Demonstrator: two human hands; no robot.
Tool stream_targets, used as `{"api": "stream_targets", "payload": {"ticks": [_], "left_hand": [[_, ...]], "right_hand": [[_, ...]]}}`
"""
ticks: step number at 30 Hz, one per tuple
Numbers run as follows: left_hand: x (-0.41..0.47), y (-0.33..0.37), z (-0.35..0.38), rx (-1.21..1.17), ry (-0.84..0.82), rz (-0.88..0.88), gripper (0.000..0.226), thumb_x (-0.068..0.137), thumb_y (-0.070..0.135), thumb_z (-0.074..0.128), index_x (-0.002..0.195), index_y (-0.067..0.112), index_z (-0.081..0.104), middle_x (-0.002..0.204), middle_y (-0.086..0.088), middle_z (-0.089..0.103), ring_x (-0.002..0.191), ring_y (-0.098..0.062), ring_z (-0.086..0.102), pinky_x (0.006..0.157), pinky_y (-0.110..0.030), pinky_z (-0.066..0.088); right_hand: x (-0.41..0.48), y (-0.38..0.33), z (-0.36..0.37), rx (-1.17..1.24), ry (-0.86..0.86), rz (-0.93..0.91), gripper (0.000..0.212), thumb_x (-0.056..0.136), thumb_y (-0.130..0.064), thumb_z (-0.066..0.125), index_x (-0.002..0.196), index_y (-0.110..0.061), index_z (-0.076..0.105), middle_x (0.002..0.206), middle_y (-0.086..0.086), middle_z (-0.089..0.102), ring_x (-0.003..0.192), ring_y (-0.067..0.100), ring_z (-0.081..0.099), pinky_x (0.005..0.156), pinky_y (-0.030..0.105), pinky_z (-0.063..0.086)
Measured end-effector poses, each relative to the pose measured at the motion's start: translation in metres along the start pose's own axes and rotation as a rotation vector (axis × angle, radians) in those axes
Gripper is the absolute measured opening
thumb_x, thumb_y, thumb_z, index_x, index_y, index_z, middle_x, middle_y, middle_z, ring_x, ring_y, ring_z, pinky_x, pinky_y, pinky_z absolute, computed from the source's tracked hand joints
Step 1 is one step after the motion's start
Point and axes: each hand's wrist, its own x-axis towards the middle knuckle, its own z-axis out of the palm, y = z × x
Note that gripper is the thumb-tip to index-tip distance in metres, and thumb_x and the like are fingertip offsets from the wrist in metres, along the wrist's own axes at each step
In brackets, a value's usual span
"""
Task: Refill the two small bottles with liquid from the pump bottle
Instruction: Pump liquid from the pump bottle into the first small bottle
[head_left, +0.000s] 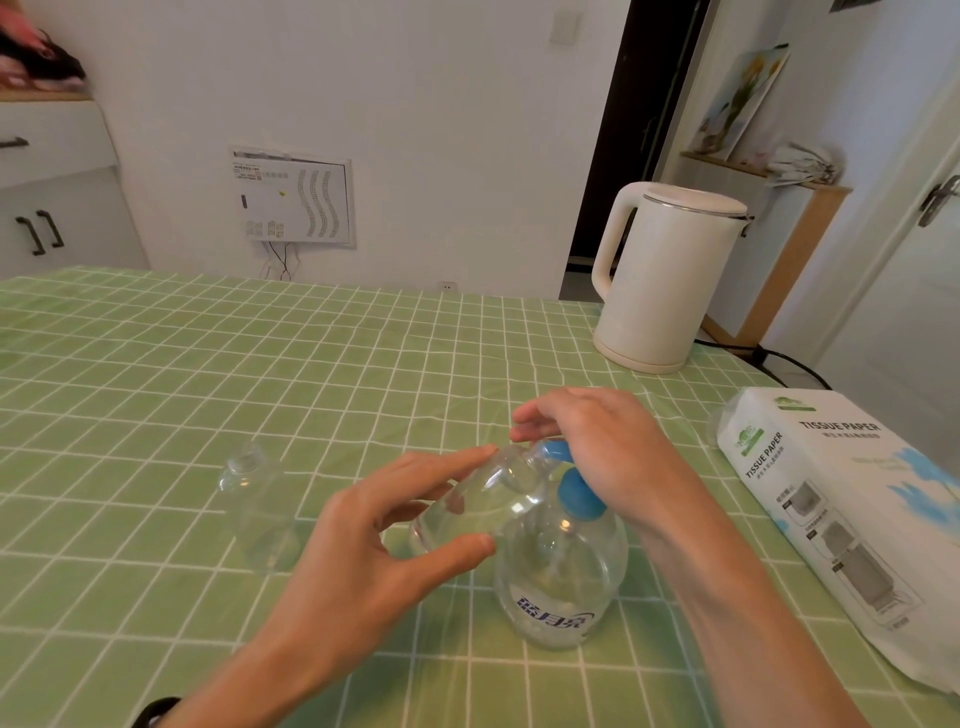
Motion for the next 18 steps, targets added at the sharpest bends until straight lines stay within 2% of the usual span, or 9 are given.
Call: {"api": "stream_targets", "payload": {"ticks": [3, 7, 11, 18], "left_hand": [[0.0004, -0.0034, -0.0005, 0.020, 0.003, -0.005, 0.057, 0.076, 0.051, 0.079, 0.130, 0.059, 0.064, 0.120, 0.020, 0.075, 0.113, -0.011, 0.071, 0.097, -0.030, 0.057], [-0.0013, -0.0005, 0.0011, -0.006, -0.006, -0.026, 0.056, 0.076, 0.051, 0.080, 0.131, 0.055, 0.066, 0.123, 0.017, 0.075, 0.116, -0.018, 0.071, 0.100, -0.047, 0.057], [-0.0005, 0.0001, 0.0004, -0.009, 0.002, -0.025, 0.057, 0.075, 0.050, 0.081, 0.130, 0.054, 0.066, 0.121, 0.015, 0.076, 0.113, -0.017, 0.072, 0.100, -0.045, 0.058], [0.0010, 0.0020, 0.0000, -0.021, -0.001, -0.034, 0.057, 0.075, 0.050, 0.080, 0.130, 0.054, 0.067, 0.120, 0.013, 0.076, 0.112, -0.018, 0.072, 0.101, -0.043, 0.057]], "right_hand": [[0.0008, 0.0019, 0.0038, 0.018, -0.022, 0.043, 0.028, 0.100, -0.027, 0.056, 0.089, -0.025, 0.082, 0.095, -0.011, 0.082, 0.099, 0.005, 0.072, 0.080, 0.024, 0.046], [-0.0020, 0.0028, 0.0048, 0.006, -0.039, 0.035, 0.029, 0.101, -0.028, 0.054, 0.090, -0.025, 0.081, 0.096, -0.011, 0.081, 0.099, 0.004, 0.071, 0.079, 0.022, 0.045], [-0.0040, -0.0011, 0.0010, 0.063, -0.036, 0.036, 0.033, 0.101, -0.028, 0.054, 0.086, -0.023, 0.083, 0.090, -0.013, 0.082, 0.091, 0.000, 0.073, 0.078, 0.022, 0.046], [-0.0007, -0.0024, -0.0006, 0.028, -0.027, 0.014, 0.030, 0.100, -0.028, 0.056, 0.087, -0.024, 0.083, 0.092, -0.014, 0.082, 0.097, 0.002, 0.072, 0.081, 0.023, 0.046]]}}
